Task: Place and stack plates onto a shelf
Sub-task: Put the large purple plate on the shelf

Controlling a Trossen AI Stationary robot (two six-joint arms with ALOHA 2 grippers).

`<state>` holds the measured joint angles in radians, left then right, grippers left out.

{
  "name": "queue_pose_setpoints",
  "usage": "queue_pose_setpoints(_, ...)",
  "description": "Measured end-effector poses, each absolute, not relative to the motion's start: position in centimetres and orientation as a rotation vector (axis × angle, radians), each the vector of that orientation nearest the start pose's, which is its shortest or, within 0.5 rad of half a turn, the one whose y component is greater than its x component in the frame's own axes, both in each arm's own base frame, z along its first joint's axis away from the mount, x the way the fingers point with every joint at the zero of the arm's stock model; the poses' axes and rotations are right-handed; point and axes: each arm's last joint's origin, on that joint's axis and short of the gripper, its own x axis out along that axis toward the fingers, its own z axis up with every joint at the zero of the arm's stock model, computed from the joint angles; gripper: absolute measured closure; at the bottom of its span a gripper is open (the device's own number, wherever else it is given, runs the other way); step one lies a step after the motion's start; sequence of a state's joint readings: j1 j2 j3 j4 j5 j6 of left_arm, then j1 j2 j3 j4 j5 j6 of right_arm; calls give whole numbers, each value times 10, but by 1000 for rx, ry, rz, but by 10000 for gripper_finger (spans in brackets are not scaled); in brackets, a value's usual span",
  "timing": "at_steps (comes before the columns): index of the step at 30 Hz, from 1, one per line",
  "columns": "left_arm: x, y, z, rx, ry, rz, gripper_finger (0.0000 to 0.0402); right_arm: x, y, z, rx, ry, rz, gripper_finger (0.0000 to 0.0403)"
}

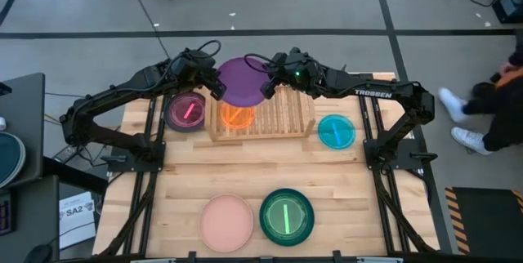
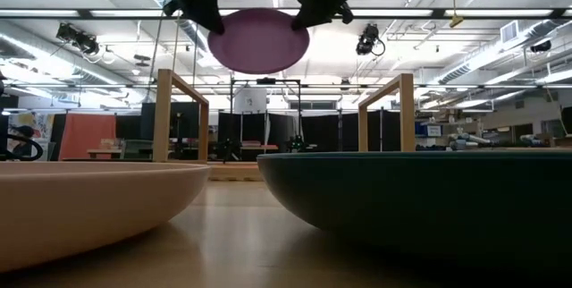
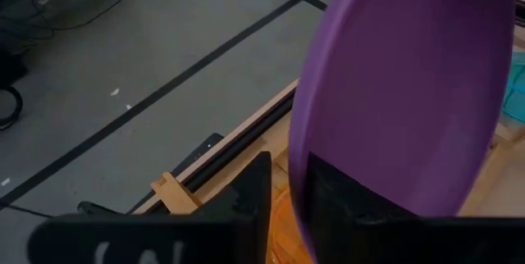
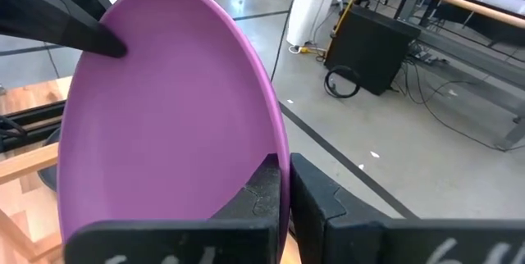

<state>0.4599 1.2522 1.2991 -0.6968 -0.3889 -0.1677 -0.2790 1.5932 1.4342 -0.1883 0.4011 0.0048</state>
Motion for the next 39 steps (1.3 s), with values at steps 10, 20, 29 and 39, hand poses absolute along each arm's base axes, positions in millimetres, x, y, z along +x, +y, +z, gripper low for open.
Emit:
queue_pose_setpoints(10, 224, 122, 368, -150, 622, 799, 248, 344, -120, 352, 7, 388, -719, 385)
queue_pose_setpoints(20, 224, 122, 367, -155, 628, 787, 221, 329, -146, 342, 37, 501, -794, 385)
queue_pose_setpoints(29, 224, 121, 368, -157, 624, 781, 221, 310, -167, 329, 99, 665, -748, 385)
queue_pose_setpoints(39, 224, 121, 368, -160, 622, 779, 221, 298, -188, 308, 180, 779, -666, 385)
